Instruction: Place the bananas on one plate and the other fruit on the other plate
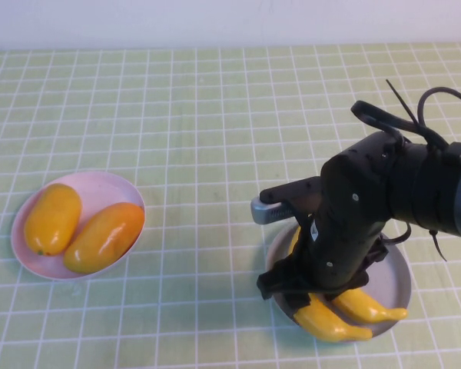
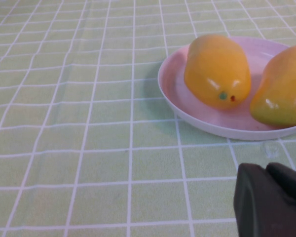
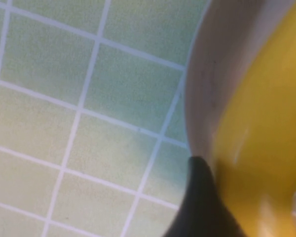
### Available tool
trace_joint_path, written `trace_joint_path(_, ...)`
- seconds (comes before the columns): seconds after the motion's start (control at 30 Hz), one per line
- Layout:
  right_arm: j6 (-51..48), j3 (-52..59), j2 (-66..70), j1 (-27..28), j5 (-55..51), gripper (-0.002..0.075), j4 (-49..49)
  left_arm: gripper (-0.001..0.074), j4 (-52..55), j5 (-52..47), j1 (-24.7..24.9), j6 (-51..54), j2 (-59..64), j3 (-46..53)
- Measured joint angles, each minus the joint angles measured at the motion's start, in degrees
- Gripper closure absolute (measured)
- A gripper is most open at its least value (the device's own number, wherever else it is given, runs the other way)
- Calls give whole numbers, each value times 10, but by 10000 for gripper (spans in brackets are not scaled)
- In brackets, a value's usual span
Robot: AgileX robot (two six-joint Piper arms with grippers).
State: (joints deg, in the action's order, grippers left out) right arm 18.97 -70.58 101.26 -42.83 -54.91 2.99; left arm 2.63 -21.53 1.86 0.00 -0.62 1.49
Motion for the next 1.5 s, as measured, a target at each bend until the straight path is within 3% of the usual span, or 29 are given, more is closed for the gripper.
trace_joint_path(0.17, 0, 0, -7, 0, -26, 266, -13, 735, 0, 0, 0, 0, 0, 0)
trace_joint_path(0.37, 1, 0, -43, 0, -43, 289, -17, 735, 0, 0, 0, 0, 0, 0)
trace_joint_path(0.5, 0, 0, -95, -2, -65, 431, -17, 735, 0, 0, 0, 0, 0, 0)
trace_joint_path(0.63, -43, 0, -145, -6, -102, 642, -20, 735, 0, 0, 0, 0, 0, 0)
trace_joint_path(0.77, -71, 0, -181, -7, -139, 722, -23, 735, 0, 0, 0, 0, 0, 0)
trace_joint_path(1.3, -171, 129, -388, -7, -110, 741, -2, 735, 0, 0, 0, 0, 0, 0)
trace_joint_path(1.5, -253, 190, -433, -7, -32, 741, 29, 735, 0, 0, 0, 0, 0, 0)
